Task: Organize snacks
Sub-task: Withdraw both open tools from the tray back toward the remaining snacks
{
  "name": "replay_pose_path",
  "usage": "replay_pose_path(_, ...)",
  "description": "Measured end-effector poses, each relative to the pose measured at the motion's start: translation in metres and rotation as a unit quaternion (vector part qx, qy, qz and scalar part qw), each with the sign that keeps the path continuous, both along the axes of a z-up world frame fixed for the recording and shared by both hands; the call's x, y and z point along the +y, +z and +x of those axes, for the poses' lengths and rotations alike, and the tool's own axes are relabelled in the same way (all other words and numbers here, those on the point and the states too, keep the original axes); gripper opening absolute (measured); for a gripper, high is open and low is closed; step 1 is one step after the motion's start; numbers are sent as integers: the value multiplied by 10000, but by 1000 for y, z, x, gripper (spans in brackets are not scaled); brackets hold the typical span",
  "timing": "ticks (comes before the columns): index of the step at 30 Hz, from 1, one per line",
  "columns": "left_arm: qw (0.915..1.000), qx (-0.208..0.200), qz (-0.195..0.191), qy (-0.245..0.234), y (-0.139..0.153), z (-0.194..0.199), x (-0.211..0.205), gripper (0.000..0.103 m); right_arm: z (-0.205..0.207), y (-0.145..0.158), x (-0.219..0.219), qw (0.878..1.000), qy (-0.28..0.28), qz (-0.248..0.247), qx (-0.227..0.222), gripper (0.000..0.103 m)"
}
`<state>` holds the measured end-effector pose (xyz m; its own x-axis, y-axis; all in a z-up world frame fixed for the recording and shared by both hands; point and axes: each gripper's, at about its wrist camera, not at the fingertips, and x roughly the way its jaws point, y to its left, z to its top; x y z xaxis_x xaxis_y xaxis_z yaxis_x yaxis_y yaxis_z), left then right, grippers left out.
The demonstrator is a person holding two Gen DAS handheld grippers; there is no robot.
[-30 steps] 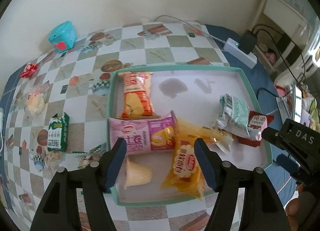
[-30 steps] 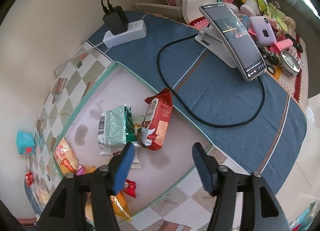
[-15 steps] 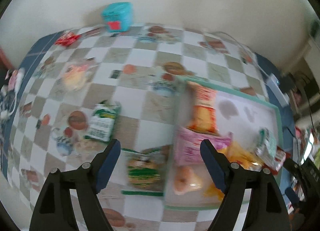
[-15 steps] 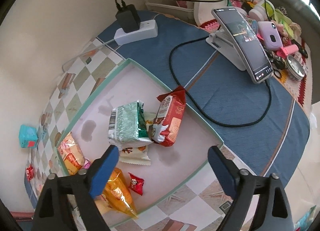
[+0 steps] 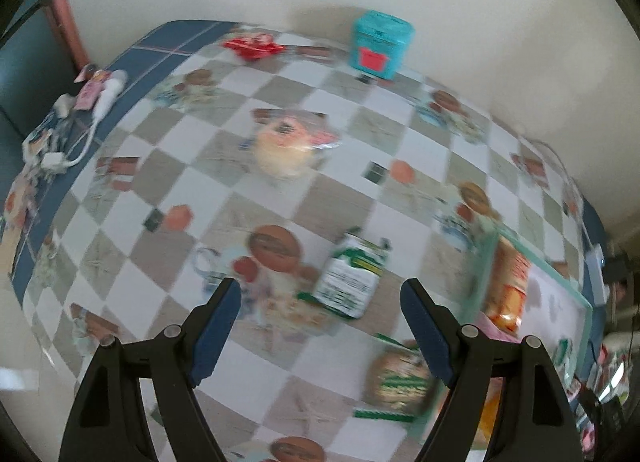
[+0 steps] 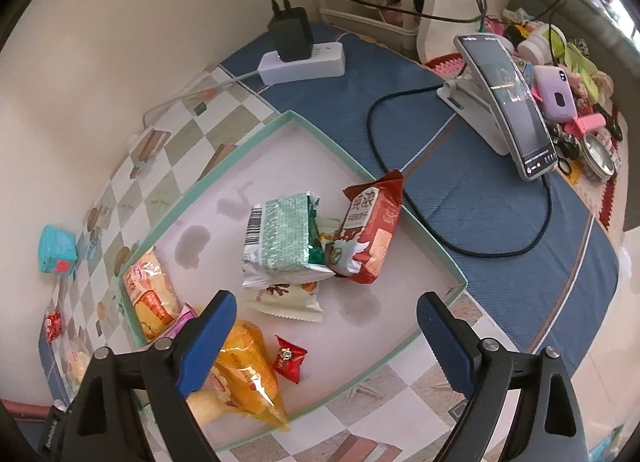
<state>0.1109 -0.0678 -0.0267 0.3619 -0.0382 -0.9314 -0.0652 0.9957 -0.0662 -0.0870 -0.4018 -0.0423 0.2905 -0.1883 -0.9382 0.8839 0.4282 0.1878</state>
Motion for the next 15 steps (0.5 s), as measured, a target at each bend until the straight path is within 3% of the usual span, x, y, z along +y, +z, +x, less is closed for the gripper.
replay_pose_path(15, 9959, -62, -90, 893, 4, 14, 79, 83, 36, 19, 50, 9951, 868, -446, -167, 94)
